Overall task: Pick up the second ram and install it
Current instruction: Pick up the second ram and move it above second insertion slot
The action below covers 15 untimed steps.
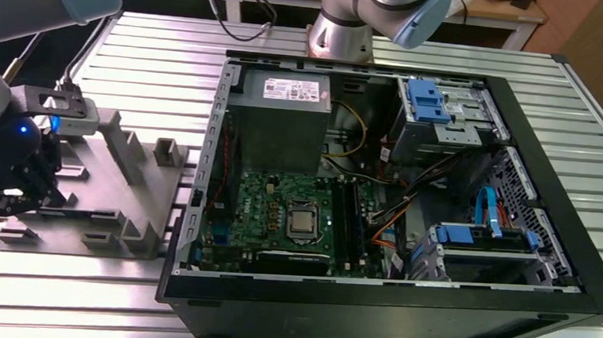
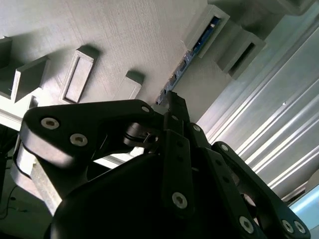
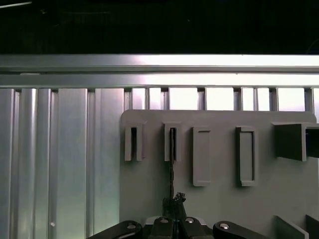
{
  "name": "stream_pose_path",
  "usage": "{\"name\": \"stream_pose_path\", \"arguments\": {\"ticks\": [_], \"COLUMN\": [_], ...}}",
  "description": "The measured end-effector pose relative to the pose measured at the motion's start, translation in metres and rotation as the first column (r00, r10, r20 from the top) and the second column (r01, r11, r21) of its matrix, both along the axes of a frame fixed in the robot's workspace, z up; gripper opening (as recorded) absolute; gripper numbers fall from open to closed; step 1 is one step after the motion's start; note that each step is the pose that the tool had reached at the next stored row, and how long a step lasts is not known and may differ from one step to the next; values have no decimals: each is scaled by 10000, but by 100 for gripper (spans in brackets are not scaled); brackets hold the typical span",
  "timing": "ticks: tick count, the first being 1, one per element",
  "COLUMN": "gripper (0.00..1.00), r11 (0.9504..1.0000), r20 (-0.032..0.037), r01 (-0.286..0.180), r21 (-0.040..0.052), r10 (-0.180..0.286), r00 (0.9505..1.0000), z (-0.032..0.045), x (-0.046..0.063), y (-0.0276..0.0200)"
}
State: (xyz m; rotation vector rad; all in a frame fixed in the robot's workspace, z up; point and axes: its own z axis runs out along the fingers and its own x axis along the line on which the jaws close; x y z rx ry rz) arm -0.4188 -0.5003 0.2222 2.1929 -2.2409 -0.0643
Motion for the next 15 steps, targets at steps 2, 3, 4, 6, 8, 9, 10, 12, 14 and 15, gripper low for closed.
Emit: {"name": "stream_pose_path", "arguments": {"ticks": [2,3,4,6,8,9,10,12,14,15], "gripper": [7,7,7,7,7,7,8,13,27,27], "r11": [10000,10000,10000,10000,10000,10000,10000,10000,10000,10000], "r20": [-2,-1,0,0,0,0,1,0,0,1], "r01": [8,9,9,9,9,9,9,9,9,9], "r21": [-2,-2,0,-1,0,0,0,0,0,0], "r10": [-8,-9,-9,-9,-9,-9,-9,-9,-9,-9], "r00": [10000,10000,10000,10000,10000,10000,10000,10000,10000,10000], "z": [-2,-3,-4,-5,-6,-6,-7,-7,-8,-9], "x": [0,0,0,0,0,0,0,0,0,0], "y": [0,0,0,0,0,0,0,0,0,0]}}
